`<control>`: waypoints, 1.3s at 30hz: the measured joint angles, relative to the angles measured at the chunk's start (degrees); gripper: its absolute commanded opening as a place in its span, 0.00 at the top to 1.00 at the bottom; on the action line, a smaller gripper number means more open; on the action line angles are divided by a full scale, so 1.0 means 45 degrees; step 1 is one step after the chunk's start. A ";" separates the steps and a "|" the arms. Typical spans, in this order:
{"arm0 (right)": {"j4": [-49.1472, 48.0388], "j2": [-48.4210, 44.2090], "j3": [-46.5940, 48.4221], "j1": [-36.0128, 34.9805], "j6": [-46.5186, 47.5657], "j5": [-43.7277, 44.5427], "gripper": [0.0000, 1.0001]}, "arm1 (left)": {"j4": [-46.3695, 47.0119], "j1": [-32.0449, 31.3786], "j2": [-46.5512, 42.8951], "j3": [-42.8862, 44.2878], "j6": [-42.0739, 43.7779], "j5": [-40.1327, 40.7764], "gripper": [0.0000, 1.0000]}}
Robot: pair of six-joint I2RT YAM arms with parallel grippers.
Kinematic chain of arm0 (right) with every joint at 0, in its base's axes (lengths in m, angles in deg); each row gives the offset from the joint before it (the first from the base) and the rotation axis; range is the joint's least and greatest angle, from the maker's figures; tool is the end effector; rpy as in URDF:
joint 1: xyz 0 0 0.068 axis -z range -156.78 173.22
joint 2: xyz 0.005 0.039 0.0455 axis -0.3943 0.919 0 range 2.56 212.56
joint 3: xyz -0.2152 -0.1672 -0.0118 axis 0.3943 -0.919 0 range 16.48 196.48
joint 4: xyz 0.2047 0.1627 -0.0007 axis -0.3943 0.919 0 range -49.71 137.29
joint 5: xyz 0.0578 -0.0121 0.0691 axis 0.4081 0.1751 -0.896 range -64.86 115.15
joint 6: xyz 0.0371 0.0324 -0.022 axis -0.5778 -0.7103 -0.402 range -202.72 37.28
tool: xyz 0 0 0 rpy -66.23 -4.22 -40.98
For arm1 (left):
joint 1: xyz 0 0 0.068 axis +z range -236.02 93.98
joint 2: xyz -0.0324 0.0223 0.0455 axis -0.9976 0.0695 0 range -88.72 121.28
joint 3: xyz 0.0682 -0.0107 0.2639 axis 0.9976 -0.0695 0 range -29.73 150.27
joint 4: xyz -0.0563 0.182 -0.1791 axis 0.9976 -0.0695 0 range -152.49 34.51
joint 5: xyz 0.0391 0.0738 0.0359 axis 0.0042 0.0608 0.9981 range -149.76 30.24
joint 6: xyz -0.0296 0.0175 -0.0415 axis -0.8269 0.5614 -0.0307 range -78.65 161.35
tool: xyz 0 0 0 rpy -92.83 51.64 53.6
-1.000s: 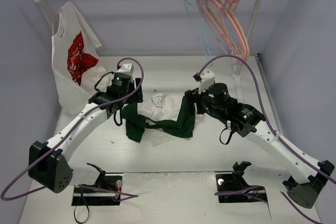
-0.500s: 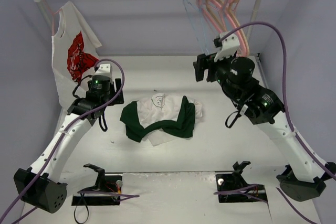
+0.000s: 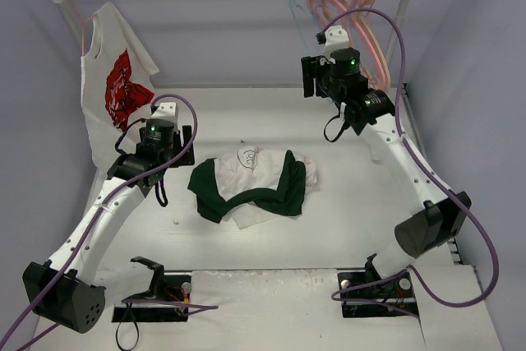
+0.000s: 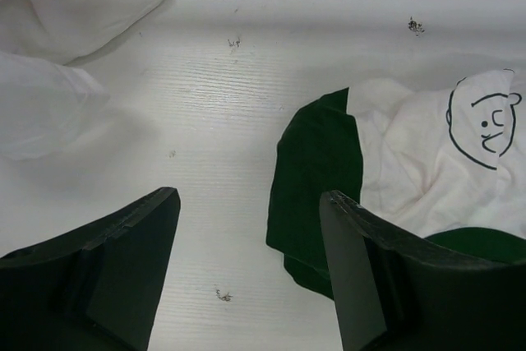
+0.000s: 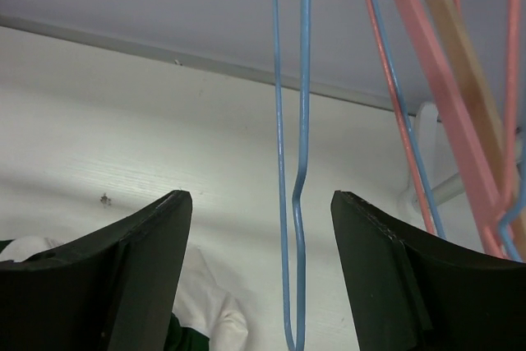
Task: Place the t-shirt on the hanger
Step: Grab a hanger with the right arm
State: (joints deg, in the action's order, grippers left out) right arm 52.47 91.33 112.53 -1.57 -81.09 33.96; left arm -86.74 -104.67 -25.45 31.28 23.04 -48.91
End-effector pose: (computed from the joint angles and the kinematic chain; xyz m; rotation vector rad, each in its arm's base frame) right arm 0.3278 0.1454 0.4585 -0.2641 1.6373 0.1800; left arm 0.2289 -0.0701 0.3394 -0.1029 2.1462 -0.1722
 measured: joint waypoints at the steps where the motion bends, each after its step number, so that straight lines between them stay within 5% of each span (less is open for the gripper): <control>1: -0.0034 0.0243 0.0000 0.0117 -0.0005 -0.0068 0.32 | 0.0005 0.0000 0.0000 0.0000 0.0015 -0.0039 0.31; 23: -0.0476 0.1496 0.0991 0.0743 0.0005 -0.0549 1.00 | 0.0005 0.0146 0.0000 0.0000 0.0029 -0.0466 0.31; 39: -0.0442 0.1360 0.1690 0.0738 0.0568 -0.1117 1.00 | 0.0000 0.0151 0.0000 0.0000 0.0029 -0.0845 0.31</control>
State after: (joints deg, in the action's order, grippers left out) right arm 50.48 97.45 120.14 1.75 -78.53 28.94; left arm -86.74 -103.99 -25.45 31.28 23.18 -52.71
